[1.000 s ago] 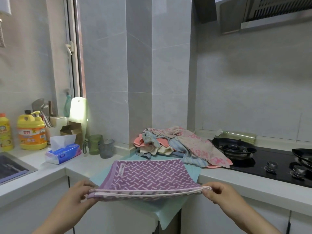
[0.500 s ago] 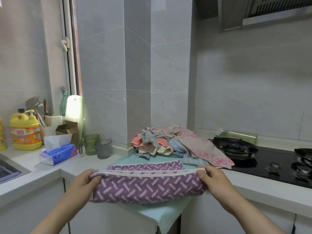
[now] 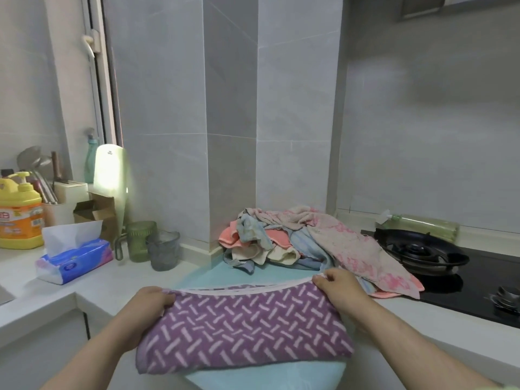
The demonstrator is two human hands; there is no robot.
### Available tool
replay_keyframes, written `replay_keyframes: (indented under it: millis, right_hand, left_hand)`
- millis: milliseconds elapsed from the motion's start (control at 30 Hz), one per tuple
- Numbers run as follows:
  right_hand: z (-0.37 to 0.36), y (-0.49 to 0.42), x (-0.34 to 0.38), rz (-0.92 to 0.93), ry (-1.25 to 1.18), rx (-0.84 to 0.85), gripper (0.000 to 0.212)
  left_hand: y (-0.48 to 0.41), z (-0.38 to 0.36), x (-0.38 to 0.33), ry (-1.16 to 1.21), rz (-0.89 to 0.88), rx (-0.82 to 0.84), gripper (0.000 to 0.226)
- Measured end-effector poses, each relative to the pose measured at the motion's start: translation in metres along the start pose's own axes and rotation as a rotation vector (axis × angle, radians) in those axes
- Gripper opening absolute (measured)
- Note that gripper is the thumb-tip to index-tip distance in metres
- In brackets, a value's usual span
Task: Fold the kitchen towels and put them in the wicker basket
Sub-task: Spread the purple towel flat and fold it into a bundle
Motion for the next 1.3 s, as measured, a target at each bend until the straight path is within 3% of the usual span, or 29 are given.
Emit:
replay_keyframes:
  millis: [133, 233, 333, 567, 767, 900, 1067, 1200, 1300]
  right_hand:
    - [-0.020, -0.020, -0.008, -0.003, 0.084, 0.046, 0.034]
    - [-0.024, -0.031, -0.017, -0.001, 0.147, 0.060, 0.030]
    - [-0.025, -0.043, -0.016, 0.016, 0.213, 0.071, 0.027]
    - [-0.035, -0.059, -0.025, -0.042, 0.355, 0.073, 0.027]
    - [-0.038, -0.063, -0.025, -0.039, 0.382, 0.063, 0.031]
    - [-0.037, -0.061, -0.021, -0.035, 0.466, 0.050, 0.040]
    - [-0.037, -0.051, -0.017, 0.010, 0.604, 0.064, 0.041]
    - [-0.033, -0.042, -0.017, 0.075, 0.365, 0.037, 0.027]
    - [-0.028, -0.039, -0.010, 0.132, 0.148, -0.014, 0.014]
  left_hand:
    - [-0.016, -0.004, -0.005, -0.179, -0.098, 0.009, 0.014]
    - [-0.030, -0.001, -0.004, -0.216, -0.156, -0.033, 0.026]
    - [-0.043, -0.001, -0.006, -0.242, -0.156, -0.092, 0.030]
    - [-0.080, -0.013, -0.006, -0.733, -0.101, -0.189, 0.030]
    - [-0.079, -0.016, -0.012, -0.857, -0.127, -0.301, 0.023]
    - [-0.069, -0.012, -0.018, -0.792, -0.275, -0.450, 0.023]
    - [-0.071, -0.012, -0.016, -0.825, -0.353, -0.316, 0.027]
    - [-0.074, -0.009, -0.017, -0.763, -0.290, -0.191, 0.025]
    - [-0.067, -0.008, -0.023, -0.429, -0.275, -0.085, 0.023]
Point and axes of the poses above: each hand's wrist, its own y-axis away from the middle knuckle, its own z-axis out of the back of the hand, x = y × z, the point moved 8 cm from there along -y, towards the middle knuckle, and after that the axes turned 4 degrees about z, right-handed, at the moved point
